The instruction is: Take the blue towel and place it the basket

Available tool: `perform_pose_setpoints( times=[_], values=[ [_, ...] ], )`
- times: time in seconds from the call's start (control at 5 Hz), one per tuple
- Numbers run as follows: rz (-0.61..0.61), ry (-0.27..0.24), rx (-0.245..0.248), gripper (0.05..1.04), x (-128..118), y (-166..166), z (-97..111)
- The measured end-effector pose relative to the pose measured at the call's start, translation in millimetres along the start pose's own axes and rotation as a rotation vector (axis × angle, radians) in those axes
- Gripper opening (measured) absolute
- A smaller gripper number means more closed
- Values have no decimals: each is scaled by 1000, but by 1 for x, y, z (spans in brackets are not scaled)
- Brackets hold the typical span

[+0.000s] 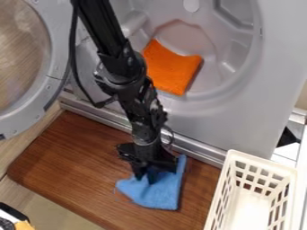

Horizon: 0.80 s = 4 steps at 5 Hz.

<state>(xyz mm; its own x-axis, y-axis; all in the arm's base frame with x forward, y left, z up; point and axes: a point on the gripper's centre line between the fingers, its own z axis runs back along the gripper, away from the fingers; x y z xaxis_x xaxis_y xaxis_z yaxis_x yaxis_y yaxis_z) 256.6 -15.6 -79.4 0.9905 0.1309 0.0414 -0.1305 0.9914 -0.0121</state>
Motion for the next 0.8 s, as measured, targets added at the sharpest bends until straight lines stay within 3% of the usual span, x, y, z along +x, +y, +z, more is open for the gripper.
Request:
perform_pose_setpoints(
  times=[0.2, 0.4, 0.6, 0.8],
  values=[
    [10, 29, -20, 104, -5, -3, 13],
    [33, 41, -22, 85, 0, -5, 31],
    [34, 12, -3, 84, 5, -5, 74],
    [25, 26, -62, 84, 1, -29, 94]
  ],
)
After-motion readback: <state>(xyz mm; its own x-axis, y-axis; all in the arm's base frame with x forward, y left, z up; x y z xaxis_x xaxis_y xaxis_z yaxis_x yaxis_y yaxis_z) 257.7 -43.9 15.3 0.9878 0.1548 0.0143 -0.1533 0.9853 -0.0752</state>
